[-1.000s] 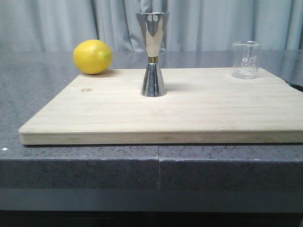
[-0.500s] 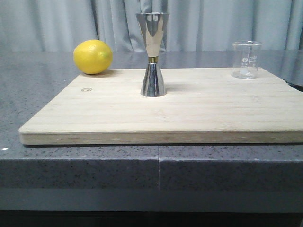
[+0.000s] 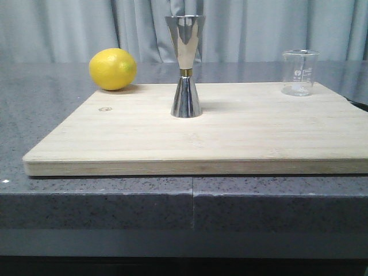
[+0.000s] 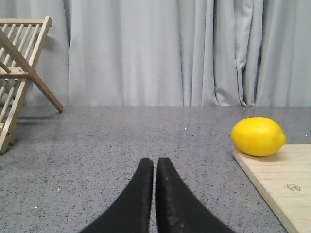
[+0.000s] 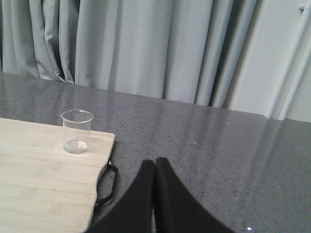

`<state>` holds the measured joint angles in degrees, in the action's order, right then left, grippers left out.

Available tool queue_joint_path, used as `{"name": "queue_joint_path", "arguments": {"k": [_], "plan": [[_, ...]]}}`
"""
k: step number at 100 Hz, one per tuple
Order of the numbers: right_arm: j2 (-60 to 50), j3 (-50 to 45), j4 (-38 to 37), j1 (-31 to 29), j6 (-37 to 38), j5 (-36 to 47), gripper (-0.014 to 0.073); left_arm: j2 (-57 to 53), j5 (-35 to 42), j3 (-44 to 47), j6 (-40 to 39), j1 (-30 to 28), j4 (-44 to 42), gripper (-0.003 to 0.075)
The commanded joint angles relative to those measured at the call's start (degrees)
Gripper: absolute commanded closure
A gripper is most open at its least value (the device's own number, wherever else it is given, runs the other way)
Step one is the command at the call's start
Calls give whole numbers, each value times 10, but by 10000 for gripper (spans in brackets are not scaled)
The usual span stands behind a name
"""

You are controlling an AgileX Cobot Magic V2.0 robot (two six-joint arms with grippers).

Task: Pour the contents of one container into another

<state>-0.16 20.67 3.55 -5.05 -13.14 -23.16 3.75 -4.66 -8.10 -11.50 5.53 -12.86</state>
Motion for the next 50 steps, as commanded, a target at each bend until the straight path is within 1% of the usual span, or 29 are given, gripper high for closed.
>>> {"name": "queue_joint_path", "arguments": {"k": [1, 22, 26, 32, 34, 50], "plan": [[5, 14, 1, -4, -5, 42, 660, 7, 50, -15, -1, 4, 5, 741], [5, 14, 1, -4, -5, 42, 660, 6, 53, -12, -1, 4, 5, 741], [5, 14, 1, -4, -5, 42, 660, 6, 56, -4, -1, 4, 20, 741], [5, 14, 1, -4, -5, 42, 660, 3, 59, 15, -1, 4, 88, 741], [5, 14, 1, -4, -5, 42, 660, 2, 61, 23, -1, 4, 96, 741], [5, 14, 1, -5, -5, 42, 660, -34, 69, 84, -1, 4, 88, 741]]}}
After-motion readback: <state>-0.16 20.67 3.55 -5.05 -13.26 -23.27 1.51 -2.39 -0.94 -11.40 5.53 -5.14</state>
